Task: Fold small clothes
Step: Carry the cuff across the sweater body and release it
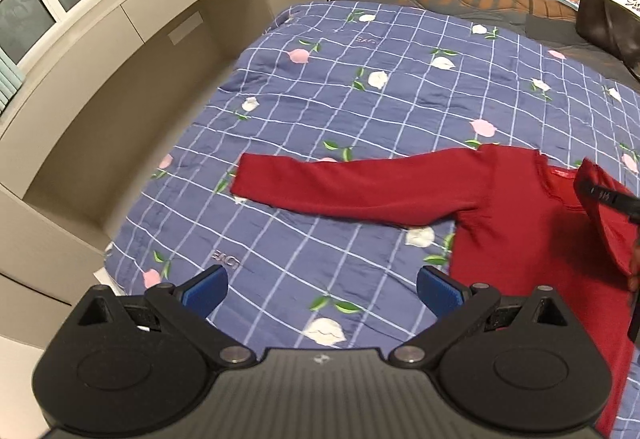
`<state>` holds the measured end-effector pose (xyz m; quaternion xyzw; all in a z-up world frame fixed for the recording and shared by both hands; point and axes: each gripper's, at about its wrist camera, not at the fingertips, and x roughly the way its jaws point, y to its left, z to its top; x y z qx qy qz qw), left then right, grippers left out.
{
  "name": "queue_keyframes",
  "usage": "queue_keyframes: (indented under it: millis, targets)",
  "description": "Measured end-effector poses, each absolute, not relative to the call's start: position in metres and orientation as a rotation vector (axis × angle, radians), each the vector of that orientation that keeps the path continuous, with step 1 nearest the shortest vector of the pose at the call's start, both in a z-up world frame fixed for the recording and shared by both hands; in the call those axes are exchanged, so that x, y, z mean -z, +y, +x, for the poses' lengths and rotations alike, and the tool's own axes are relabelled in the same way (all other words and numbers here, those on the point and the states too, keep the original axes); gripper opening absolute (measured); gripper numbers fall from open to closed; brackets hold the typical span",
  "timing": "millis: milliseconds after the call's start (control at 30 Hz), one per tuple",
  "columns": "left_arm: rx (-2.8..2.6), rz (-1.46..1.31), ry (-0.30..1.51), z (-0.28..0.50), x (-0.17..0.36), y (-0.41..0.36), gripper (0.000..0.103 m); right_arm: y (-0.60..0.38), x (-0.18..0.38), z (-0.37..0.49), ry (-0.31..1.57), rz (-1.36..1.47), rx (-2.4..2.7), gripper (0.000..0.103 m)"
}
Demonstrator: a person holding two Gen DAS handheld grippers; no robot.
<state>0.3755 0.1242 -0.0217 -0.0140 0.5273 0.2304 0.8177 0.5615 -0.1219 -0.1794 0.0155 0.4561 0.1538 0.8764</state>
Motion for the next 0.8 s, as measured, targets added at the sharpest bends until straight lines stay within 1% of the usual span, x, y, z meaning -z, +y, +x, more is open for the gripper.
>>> queue_keyframes:
  millis: [133, 200, 267, 367, 400, 467, 567, 667, 800]
  targets:
    - [-0.477, -0.008, 1.123, 0.375, 0.022, 0.125, 0.103, -0.108, 0.197, 0.555, 0.995, 0.005, -0.328, 0.020]
    - [-0.465, -0.003, 1.122, 0.375, 0.023, 0.124, 0.103, -0.106, 0.199, 0.549, 1.015, 0.018, -0.335, 0.029]
    - [-0.452, -0.003, 1.118, 0.375, 0.022, 0.121, 0.103, -0.106, 0.198, 0.542, 1.024, 0.038, -0.344, 0.055]
    - [-0.434, -0.011, 1.110, 0.374, 0.021, 0.116, 0.103, -0.112, 0.188, 0.527, 1.026, 0.071, -0.356, 0.074]
    - [-0.428, -0.015, 1.107, 0.374, 0.020, 0.113, 0.103, -0.115, 0.184, 0.521, 1.027, 0.081, -0.352, 0.078]
    - [-0.416, -0.026, 1.101, 0.374, 0.018, 0.109, 0.103, -0.123, 0.174, 0.509, 1.031, 0.110, -0.343, 0.091]
    - [-0.412, -0.047, 1.096, 0.375, 0.017, 0.107, 0.103, -0.137, 0.157, 0.489, 1.034, 0.154, -0.321, 0.100]
    - [-0.417, -0.082, 1.090, 0.377, 0.018, 0.112, 0.103, -0.152, 0.139, 0.467, 1.039, 0.180, -0.292, 0.102]
    - [-0.445, -0.127, 1.084, 0.379, 0.025, 0.132, 0.103, -0.165, 0.118, 0.438, 1.047, 0.201, -0.251, 0.102]
